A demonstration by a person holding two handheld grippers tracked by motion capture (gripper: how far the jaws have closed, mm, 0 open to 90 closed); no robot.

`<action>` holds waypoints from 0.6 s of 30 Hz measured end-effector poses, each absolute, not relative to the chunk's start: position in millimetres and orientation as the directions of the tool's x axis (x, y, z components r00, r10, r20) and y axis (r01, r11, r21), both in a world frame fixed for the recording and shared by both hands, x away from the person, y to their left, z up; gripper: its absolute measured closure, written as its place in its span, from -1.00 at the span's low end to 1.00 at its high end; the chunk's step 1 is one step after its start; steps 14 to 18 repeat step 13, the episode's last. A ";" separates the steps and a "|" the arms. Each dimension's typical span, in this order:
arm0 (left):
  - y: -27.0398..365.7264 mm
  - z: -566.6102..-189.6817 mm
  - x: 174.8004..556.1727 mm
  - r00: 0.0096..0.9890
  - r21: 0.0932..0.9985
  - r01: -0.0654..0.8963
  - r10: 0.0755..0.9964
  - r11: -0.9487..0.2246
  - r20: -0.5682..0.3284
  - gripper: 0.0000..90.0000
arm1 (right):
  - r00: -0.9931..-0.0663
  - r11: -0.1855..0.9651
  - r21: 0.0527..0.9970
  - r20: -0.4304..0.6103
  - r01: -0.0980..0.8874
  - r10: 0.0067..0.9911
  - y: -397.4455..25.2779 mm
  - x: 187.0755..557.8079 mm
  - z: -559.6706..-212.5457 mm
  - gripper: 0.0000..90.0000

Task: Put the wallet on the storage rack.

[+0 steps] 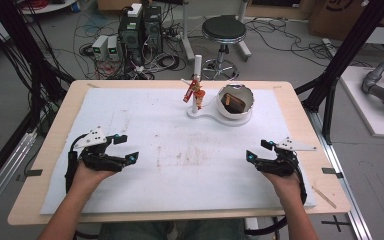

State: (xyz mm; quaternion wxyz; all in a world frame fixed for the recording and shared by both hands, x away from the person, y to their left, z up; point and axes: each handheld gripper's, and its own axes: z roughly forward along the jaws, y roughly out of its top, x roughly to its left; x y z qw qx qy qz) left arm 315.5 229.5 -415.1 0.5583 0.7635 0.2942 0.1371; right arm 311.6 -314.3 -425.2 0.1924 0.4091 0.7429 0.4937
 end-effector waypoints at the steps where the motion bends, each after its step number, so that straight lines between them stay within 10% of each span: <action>1: 229.6 -415.7 316.0 0.789 0.931 0.301 0.602 -0.204 -0.123 -0.61 | -0.592 0.179 0.892 0.115 0.414 0.798 -315.3 312.2 -425.3 -0.54; 18: 233.8 -420.7 319.9 0.778 0.924 0.328 0.610 -0.195 -0.148 -0.61 | -0.580 0.168 0.893 0.119 0.418 0.806 -318.2 311.8 -425.2 -0.54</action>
